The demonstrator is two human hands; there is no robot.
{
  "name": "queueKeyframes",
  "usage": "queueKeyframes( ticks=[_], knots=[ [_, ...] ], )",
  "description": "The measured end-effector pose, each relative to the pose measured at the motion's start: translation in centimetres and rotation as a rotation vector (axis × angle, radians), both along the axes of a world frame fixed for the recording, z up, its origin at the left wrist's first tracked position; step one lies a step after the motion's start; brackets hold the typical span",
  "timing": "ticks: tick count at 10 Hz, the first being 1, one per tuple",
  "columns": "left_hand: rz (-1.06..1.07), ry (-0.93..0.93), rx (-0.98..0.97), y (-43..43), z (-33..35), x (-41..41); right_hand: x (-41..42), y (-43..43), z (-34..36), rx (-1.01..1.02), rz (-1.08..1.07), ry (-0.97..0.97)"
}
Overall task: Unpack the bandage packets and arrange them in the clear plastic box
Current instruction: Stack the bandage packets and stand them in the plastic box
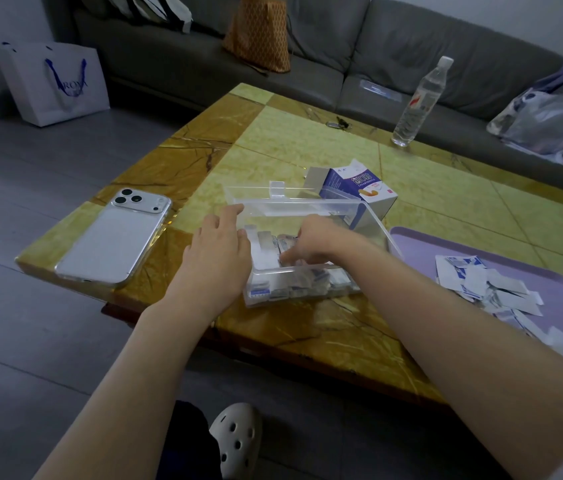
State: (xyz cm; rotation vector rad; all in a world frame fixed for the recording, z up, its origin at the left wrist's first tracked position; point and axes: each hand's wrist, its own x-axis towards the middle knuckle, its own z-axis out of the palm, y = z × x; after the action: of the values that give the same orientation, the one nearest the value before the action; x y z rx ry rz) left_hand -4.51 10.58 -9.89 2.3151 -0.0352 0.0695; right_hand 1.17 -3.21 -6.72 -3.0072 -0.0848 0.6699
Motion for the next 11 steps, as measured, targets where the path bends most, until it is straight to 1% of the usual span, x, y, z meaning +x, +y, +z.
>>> queueKeyframes(
  ticks=[1,2,3,4,6,7,8,9,10,11],
  knots=[
    [0.0,-0.002,-0.002,0.0,0.0,0.0,0.2,0.2,-0.1,0.019,-0.013,0.003],
    [-0.002,-0.003,-0.004,0.0,-0.1,0.0,0.4,0.1,-0.3,0.081,-0.049,-0.017],
    [-0.002,-0.003,-0.007,0.0,-0.1,0.0,0.8,-0.4,-1.0,0.094,-0.075,-0.064],
    [-0.005,-0.01,-0.006,0.0,-0.1,-0.1,1.5,-1.2,-1.8,0.032,-0.106,-0.158],
    [-0.009,-0.011,-0.003,0.0,-0.1,0.0,1.5,-1.7,-1.5,0.081,-0.141,-0.12],
    [-0.011,-0.012,-0.005,0.0,-0.1,0.0,1.2,-1.9,-1.0,0.058,-0.112,-0.108],
    [-0.009,-0.012,-0.004,0.0,-0.1,0.0,0.8,-2.0,-0.7,-0.067,-0.025,-0.098],
    [-0.007,-0.01,-0.008,0.0,-0.1,0.0,0.2,-1.9,-0.4,-0.111,0.008,-0.125],
    [-0.007,-0.01,-0.014,-0.1,-0.1,0.1,0.0,-2.0,-0.3,-0.081,-0.036,-0.137],
    [-0.003,-0.011,-0.014,-0.1,-0.1,0.0,0.5,-2.0,-0.5,-0.003,-0.095,-0.174]
  ],
)
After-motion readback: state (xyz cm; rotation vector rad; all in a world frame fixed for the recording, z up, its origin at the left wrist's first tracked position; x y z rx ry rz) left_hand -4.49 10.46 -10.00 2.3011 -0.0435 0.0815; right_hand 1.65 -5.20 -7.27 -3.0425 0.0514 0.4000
